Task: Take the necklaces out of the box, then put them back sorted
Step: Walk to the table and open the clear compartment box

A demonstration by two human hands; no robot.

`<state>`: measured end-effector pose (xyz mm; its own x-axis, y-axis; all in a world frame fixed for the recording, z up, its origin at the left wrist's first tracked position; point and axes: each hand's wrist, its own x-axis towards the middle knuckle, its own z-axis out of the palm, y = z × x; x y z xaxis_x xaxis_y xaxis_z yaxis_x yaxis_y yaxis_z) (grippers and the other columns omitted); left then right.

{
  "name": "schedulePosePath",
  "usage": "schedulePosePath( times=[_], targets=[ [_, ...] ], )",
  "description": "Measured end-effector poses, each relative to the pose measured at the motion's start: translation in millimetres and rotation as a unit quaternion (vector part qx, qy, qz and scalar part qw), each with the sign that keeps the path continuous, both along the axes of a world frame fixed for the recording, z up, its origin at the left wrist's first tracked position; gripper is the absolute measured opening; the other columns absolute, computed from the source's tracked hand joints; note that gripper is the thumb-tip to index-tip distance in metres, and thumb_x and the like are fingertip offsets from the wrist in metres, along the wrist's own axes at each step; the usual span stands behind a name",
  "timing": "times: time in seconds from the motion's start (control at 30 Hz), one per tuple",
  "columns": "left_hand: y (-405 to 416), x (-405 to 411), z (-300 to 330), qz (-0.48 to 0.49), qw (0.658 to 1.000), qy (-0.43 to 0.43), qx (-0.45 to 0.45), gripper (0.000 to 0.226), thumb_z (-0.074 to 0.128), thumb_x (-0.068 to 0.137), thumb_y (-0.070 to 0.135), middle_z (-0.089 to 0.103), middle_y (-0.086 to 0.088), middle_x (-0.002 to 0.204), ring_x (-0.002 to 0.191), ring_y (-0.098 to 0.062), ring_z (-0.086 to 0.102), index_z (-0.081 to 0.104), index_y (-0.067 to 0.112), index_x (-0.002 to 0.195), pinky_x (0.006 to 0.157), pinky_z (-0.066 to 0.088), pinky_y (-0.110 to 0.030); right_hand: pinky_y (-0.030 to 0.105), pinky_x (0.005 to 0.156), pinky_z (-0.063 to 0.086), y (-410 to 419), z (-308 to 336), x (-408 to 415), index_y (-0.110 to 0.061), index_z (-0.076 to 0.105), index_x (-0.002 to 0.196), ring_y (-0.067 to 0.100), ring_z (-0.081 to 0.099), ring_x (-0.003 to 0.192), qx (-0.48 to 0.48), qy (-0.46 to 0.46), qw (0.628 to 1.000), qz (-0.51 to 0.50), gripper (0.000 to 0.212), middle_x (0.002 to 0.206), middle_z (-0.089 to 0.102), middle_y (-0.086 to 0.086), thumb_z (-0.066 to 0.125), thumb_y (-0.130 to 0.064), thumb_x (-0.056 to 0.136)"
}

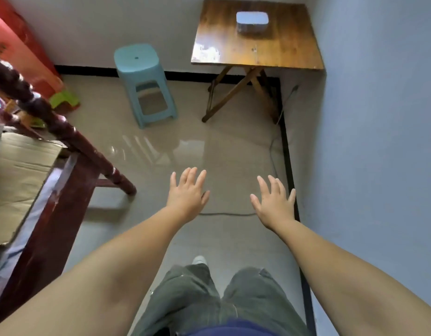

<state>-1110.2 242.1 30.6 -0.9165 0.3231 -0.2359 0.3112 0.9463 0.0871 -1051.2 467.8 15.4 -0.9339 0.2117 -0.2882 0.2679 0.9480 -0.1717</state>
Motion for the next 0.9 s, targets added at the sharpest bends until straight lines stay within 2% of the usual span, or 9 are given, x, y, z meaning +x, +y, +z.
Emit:
schedulePosePath(
  times=[0.27, 0.47, 0.57, 0.8, 0.9],
  targets=[
    [76, -183, -7, -0.052, 0.999, 0.000, 0.009, 0.058, 0.026, 0.098, 0.043, 0.011, -0.008, 0.157, 0.145, -0.023, 0.003, 0.006, 0.020, 0.148, 0.115, 0.001, -0.052, 0.057, 0.114, -0.001, 74, -1, -167, -0.030, 0.007, 0.150, 0.022, 0.001, 0.147, 0.008, 0.002, 0.999, -0.035, 0.059, 0.160, 0.005, 0.004, 0.025, -0.049, 0.097],
    [142, -312, -10, -0.031, 0.999, 0.008, 0.009, 0.058, 0.026, 0.098, 0.044, 0.012, -0.008, 0.157, 0.145, -0.023, 0.003, 0.006, 0.021, 0.148, 0.115, 0.001, -0.052, 0.052, 0.116, 0.005, 149, 6, -305, -0.028, 0.010, 0.150, 0.021, 0.004, 0.147, 0.002, 0.013, 1.000, -0.016, 0.059, 0.160, 0.008, 0.004, 0.028, -0.048, 0.098],
    [167, -371, -5, -0.008, 1.000, 0.008, 0.029, 0.058, 0.027, 0.098, 0.044, 0.013, -0.007, 0.157, 0.145, -0.022, 0.004, 0.007, 0.021, 0.148, 0.115, 0.001, -0.051, 0.051, 0.116, 0.006, 184, 12, -374, -0.028, 0.011, 0.150, 0.022, 0.005, 0.146, 0.016, -0.010, 1.000, -0.012, 0.058, 0.160, 0.009, 0.005, 0.028, -0.047, 0.098],
    [169, -508, -29, 0.034, 0.999, -0.021, 0.016, 0.059, 0.025, 0.098, 0.045, 0.010, -0.006, 0.158, 0.145, -0.022, 0.002, 0.004, 0.023, 0.148, 0.116, 0.001, -0.051, 0.051, 0.116, 0.007, 184, -6, -527, -0.028, 0.011, 0.150, 0.022, 0.006, 0.147, 0.007, -0.017, 0.999, 0.035, 0.057, 0.160, 0.010, 0.005, 0.026, -0.046, 0.099],
    [161, -579, -35, 0.029, 0.999, -0.027, 0.009, 0.059, 0.026, 0.097, 0.045, 0.012, -0.007, 0.157, 0.145, -0.023, 0.003, 0.005, 0.023, 0.148, 0.115, 0.001, -0.052, 0.051, 0.117, 0.006, 173, -12, -589, -0.028, 0.010, 0.151, 0.022, 0.005, 0.147, -0.009, -0.027, 0.999, 0.022, 0.057, 0.160, 0.009, 0.005, 0.026, -0.045, 0.099]
  ],
)
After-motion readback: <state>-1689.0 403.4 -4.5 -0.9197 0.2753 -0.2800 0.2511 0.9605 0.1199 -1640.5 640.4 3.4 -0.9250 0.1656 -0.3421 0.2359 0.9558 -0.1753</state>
